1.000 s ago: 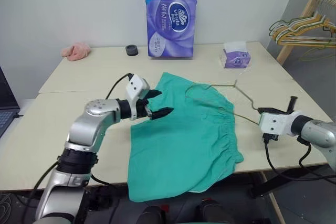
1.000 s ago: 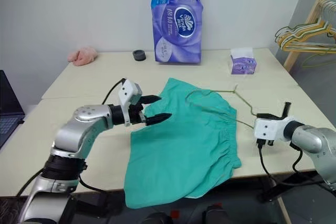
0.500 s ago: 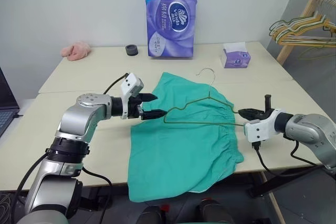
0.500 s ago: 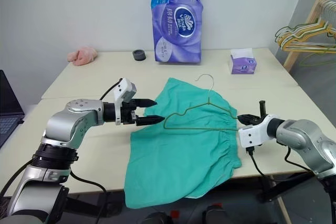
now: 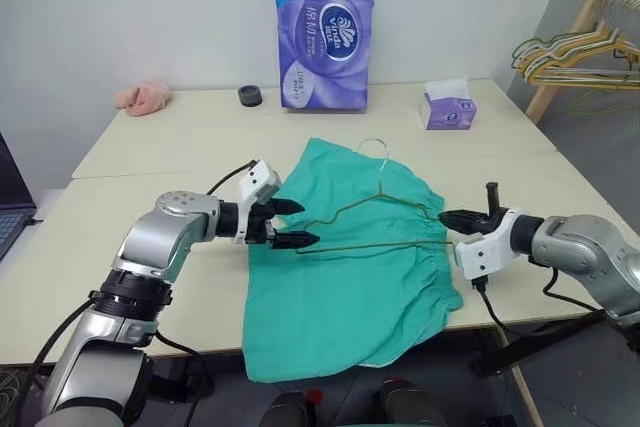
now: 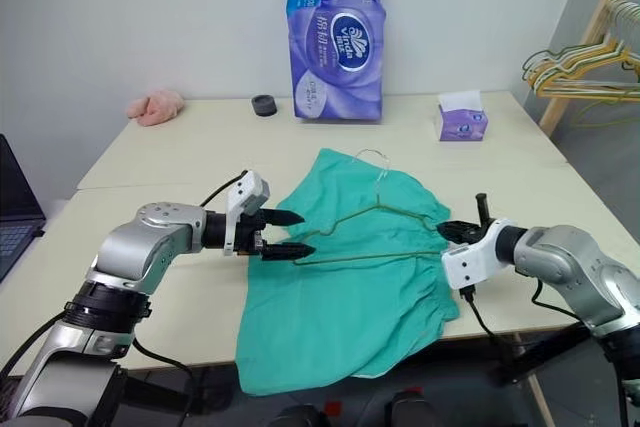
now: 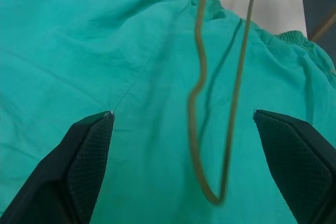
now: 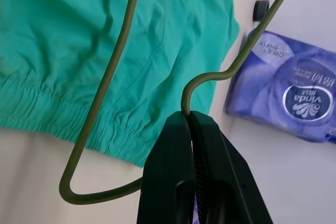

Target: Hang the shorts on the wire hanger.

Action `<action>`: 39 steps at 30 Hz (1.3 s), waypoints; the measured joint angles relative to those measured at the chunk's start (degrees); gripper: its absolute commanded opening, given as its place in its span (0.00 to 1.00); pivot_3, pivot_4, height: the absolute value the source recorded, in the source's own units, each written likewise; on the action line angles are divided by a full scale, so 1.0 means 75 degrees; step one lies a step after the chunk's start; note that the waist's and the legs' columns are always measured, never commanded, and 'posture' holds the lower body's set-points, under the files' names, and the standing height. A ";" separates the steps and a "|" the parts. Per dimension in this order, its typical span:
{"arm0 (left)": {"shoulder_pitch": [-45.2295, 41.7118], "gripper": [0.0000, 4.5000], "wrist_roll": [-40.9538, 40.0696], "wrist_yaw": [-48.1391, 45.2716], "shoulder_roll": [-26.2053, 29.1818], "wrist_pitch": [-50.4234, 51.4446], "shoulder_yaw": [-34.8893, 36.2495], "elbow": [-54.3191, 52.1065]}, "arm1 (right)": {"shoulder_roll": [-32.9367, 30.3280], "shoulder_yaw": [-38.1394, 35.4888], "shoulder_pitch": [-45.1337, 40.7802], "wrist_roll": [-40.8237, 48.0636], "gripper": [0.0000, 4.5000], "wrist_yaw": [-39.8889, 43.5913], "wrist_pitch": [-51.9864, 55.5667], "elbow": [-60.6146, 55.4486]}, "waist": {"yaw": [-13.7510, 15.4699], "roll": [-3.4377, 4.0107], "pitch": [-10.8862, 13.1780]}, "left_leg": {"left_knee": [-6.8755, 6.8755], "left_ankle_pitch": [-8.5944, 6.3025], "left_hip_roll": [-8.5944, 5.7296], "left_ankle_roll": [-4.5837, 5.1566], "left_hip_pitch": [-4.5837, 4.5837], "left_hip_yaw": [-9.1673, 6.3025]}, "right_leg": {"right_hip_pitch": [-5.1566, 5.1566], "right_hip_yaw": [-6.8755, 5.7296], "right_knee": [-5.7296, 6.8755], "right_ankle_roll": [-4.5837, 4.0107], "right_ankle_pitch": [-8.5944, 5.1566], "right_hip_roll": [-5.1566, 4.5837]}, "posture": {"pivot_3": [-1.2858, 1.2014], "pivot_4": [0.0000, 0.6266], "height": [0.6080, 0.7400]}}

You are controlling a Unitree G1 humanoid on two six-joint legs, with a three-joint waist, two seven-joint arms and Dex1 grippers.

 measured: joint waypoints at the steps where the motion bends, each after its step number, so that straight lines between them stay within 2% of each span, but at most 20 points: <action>1: 0.0000 1.00 0.0006 -0.0075 0.0003 0.0008 -0.0055 0.0014 | 0.0022 0.0000 -0.0021 -0.0010 0.00 -0.0024 -0.0007 0.0001 | -0.0004 0.0000 0.0000 | 0.0000 0.0000 0.0000 0.0000 0.0000 -0.0001 | 0.0000 0.0001 0.0000 0.0000 0.0000 0.0000 | 0.46 0.05 1.00; 11: 0.0431 1.00 0.0092 -0.0607 -0.0083 0.0232 -0.0691 -0.0296 | 0.0191 -0.0012 -0.0121 -0.0027 0.00 -0.0308 -0.0181 -0.0022 | -0.0017 0.0000 0.0000 | 0.0001 0.0000 0.0001 0.0000 0.0000 -0.0003 | -0.0001 0.0006 0.0005 -0.0001 0.0000 0.0000 | 0.46 0.06 1.00; 14: 0.0445 0.86 0.0092 -0.0612 -0.0174 0.0314 -0.0747 -0.0322 | 0.0194 -0.0012 -0.0143 -0.0064 0.00 -0.0312 -0.0203 -0.0022 | -0.0016 0.0000 0.0000 | 0.0001 0.0000 0.0001 0.0000 0.0000 -0.0005 | -0.0001 0.0004 0.0005 -0.0001 0.0000 0.0000 | 0.46 0.06 1.00; 24: 0.0542 0.20 -0.0067 -0.0618 -0.0234 0.0663 -0.0744 -0.0472 | 0.0212 -0.0014 -0.0146 -0.0161 0.00 -0.0327 -0.0333 0.0013 | -0.0022 0.0000 0.0000 | 0.0001 0.0000 0.0001 0.0000 0.0001 -0.0003 | -0.0001 0.0006 0.0006 -0.0001 0.0000 0.0000 | 0.46 0.07 1.00; 34: 0.0652 0.17 -0.0213 -0.0441 -0.0259 0.0988 -0.0740 -0.0917 | 0.0194 -0.0181 -0.0119 -0.0085 0.00 -0.0279 -0.0327 0.0022 | -0.0022 0.0000 0.0000 | 0.0001 0.0000 0.0002 0.0000 0.0001 -0.0005 | 0.0000 0.0008 0.0006 -0.0002 0.0000 0.0000 | 0.45 0.07 1.00; 37: 0.0676 0.17 -0.0229 -0.0401 -0.0310 0.1014 -0.0739 -0.0945 | 0.0197 -0.0230 -0.0047 0.0265 0.17 -0.0137 -0.0313 -0.0018 | -0.0025 0.0000 0.0000 | 0.0001 0.0000 0.0002 0.0001 0.0001 -0.0004 | 0.0000 0.0008 0.0006 -0.0002 0.0000 0.0000 | 0.45 0.08 1.00; 39: 0.0676 0.16 -0.0247 -0.0296 -0.0413 0.1015 -0.0741 -0.1012 | 0.0203 -0.0229 0.0028 0.0463 0.32 -0.0069 -0.0335 -0.0183 | -0.0021 0.0000 0.0000 | 0.0002 0.0000 0.0001 0.0000 0.0000 -0.0006 | 0.0001 0.0009 0.0005 -0.0002 0.0000 0.0000 | 0.45 0.08 1.00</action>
